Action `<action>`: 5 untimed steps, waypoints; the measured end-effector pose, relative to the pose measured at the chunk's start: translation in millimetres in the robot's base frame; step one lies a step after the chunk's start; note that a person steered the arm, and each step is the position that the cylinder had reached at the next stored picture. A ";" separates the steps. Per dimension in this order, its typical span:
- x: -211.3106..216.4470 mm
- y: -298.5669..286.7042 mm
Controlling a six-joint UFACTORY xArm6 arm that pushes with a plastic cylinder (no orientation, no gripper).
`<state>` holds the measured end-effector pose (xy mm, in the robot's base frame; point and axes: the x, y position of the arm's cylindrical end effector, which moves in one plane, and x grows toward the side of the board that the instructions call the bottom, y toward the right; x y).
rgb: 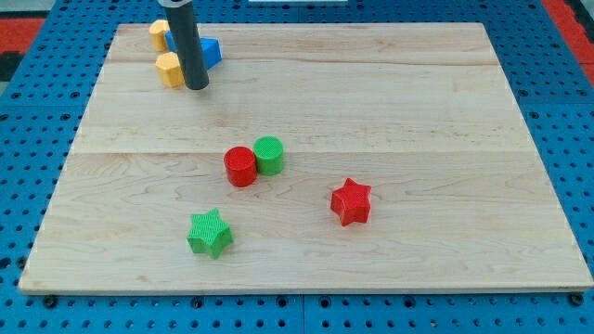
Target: Move the green star towards red star
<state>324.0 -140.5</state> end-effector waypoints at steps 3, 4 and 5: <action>95.7 -33.3; 190.7 -44.4; 271.6 -23.7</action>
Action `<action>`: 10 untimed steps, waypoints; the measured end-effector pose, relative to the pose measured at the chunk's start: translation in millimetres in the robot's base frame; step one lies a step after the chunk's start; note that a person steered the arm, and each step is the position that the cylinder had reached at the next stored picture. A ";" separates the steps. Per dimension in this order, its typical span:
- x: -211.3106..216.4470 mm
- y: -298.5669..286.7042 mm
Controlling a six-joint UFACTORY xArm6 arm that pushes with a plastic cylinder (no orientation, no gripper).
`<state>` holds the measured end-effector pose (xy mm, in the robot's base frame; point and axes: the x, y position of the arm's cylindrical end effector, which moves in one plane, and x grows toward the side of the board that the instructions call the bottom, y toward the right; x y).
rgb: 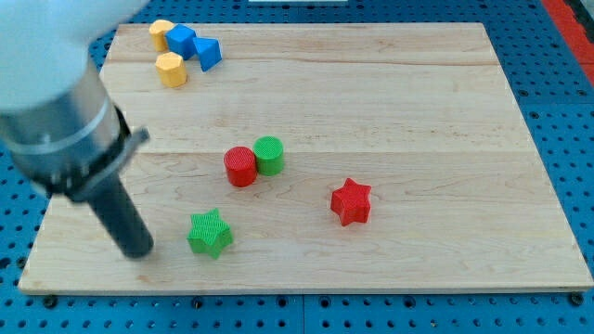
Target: Move the green star towards red star
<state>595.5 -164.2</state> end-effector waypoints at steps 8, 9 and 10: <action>-22.1 79.1; -52.9 98.8; -62.7 106.2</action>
<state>532.8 -58.0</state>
